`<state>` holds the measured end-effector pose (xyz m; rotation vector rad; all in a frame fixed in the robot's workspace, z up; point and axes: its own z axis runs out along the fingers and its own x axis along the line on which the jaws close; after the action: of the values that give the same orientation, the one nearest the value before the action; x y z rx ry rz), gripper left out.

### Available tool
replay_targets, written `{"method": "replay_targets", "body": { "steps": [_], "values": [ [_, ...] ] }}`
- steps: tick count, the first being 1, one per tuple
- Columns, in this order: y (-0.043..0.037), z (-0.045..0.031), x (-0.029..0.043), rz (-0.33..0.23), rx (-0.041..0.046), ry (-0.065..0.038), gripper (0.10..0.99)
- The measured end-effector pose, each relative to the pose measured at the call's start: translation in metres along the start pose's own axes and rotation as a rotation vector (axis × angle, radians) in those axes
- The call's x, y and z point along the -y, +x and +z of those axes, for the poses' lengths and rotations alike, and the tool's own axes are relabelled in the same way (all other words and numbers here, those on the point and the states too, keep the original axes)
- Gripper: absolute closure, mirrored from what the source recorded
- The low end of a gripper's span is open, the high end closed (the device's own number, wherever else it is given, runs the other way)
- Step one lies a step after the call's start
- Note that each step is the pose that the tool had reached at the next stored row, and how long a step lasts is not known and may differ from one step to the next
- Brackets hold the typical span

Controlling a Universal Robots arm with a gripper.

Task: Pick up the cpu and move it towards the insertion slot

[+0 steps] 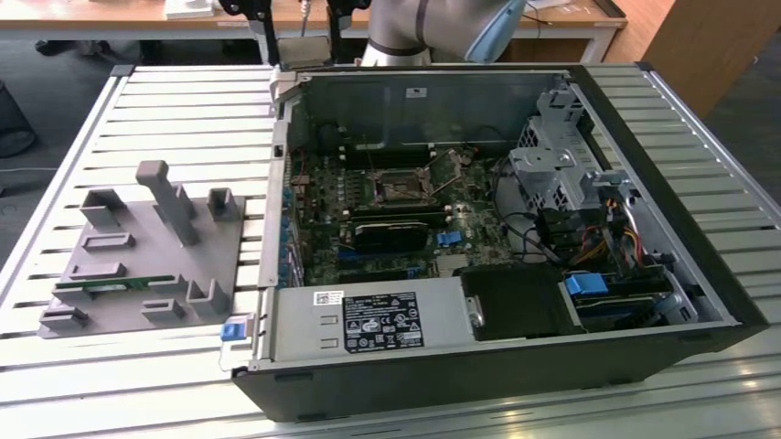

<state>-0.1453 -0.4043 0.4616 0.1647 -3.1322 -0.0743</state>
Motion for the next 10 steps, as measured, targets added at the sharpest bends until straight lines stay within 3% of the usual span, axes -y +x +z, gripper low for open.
{"method": "replay_targets", "body": {
  "steps": [10],
  "values": [
    [-0.018,0.0011,-0.0128,-0.001,0.0,0.0,0.545]
  ]
}}
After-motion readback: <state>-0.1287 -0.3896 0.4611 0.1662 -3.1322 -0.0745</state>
